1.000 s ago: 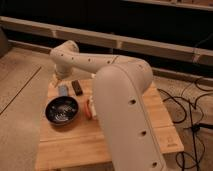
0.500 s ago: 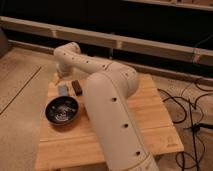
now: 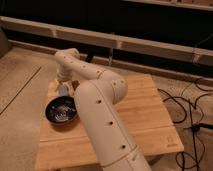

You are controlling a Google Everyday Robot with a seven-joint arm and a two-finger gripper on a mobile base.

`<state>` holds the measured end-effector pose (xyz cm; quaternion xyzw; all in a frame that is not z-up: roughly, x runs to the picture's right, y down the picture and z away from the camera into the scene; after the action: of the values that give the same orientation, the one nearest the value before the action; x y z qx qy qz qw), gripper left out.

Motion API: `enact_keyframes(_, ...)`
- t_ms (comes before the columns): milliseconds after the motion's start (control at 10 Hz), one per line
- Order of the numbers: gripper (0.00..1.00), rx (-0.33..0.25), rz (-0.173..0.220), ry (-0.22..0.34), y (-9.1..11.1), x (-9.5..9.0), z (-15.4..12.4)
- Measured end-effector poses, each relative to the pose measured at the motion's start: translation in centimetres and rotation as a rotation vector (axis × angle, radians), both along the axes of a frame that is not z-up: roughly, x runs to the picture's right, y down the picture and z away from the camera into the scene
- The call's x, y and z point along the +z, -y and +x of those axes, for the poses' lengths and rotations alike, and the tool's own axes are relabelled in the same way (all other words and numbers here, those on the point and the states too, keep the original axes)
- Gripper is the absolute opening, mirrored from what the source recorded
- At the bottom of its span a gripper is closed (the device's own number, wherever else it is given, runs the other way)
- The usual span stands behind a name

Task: Place the white sponge in the ceramic bowl

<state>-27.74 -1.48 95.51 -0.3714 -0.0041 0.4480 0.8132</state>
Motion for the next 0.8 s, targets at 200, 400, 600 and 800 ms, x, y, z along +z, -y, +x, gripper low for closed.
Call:
enact_keyframes(200, 0.65, 0.011, -0.031, -0.022, -0.3, 1.1, 0.7)
enact_keyframes(400, 0.65, 0.007, -0.065, -0.04, -1.1, 2.0, 1.1)
enact_keyframes(600, 0.62, 0.0, -0.099, -0.046, -2.0, 2.6, 1.2)
enact_keyframes(800, 0.43, 0.002, -0.127, -0.025, -2.4, 2.7, 0.9)
